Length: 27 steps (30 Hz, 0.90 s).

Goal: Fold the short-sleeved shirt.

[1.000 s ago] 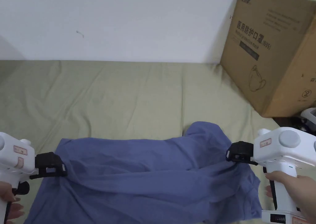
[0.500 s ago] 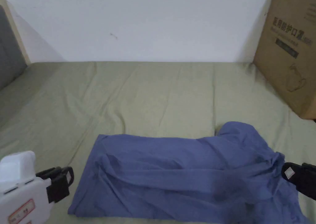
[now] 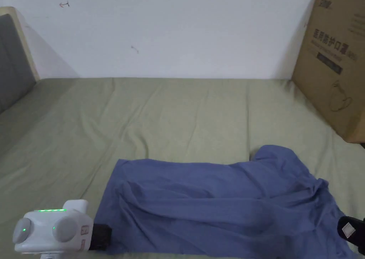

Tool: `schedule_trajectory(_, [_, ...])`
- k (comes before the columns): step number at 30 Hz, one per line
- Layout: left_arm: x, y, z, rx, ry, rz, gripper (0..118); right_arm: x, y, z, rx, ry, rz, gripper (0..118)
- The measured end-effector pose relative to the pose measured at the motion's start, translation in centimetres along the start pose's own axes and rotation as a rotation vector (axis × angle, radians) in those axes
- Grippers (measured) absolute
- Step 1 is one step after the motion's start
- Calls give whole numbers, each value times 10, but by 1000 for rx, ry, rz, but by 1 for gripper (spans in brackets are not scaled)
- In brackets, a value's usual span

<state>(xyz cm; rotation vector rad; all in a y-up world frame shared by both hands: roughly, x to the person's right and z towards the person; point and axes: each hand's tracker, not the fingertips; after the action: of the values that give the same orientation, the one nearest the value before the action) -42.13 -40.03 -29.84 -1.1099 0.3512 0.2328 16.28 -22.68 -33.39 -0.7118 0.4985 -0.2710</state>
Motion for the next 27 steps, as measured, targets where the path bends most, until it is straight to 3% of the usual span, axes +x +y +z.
schedule_trajectory(3, [8, -8, 1, 22, -85, 88, 116, 6, 0, 9, 13, -44, -8, 1])
schedule_trajectory(7, [8, -3, -13, 11, -1, 51, 116, 20, 1, 12, 141, -114, -18, 1])
schedule_trajectory(9, [47, -11, 22, 25, 33, 54, 98, 34, 3, -1, 112, -197, 1, 1])
schedule_trajectory(10, [55, -14, 36, 62, 48, 34, 76, 41, 4, -12, 12, -238, -18, 1])
schedule_trajectory(11, [61, -18, 48, 105, 39, 9, 28, 54, 3, -22, -48, -222, -49, 1])
schedule_trajectory(12, [68, -21, 57, 128, 16, -14, 3, 66, 2, -30, -74, -207, -92, 1])
schedule_trajectory(13, [34, -7, 11, 122, -28, -26, 2, 79, 0, -40, -93, -187, -131, 1])
schedule_trajectory(15, [33, -13, 24, 148, -145, 20, 2, 97, 4, -66, -175, -160, -120, 1])
schedule_trajectory(17, [33, -11, 35, 155, -157, 27, 2, 111, 10, -92, -243, -160, -107, 4])
schedule_trajectory(18, [34, -10, 37, 162, -133, 10, 2, 110, 14, -103, -265, -208, -85, 21])
schedule_trajectory(19, [33, -9, 39, 173, -108, -21, 2, 113, 18, -116, -295, -242, -72, 59])
schedule_trajectory(20, [32, -8, 41, 178, -88, -54, 2, 119, 21, -130, -336, -249, -73, 86])
schedule_trajectory(21, [35, -8, 57, 176, -71, -68, 2, 124, 22, -142, -379, -257, -99, 98])
schedule_trajectory(22, [33, -7, 58, 166, -63, -59, 2, 120, 22, -151, -448, -267, -103, 98])
schedule_trajectory(23, [28, -6, 57, 162, -66, -50, 2, 122, 21, -161, -482, -294, -96, 118])
schedule_trajectory(27, [17, -5, 60, 120, -97, 69, 2, 121, 5, -188, -593, -344, -40, 117])
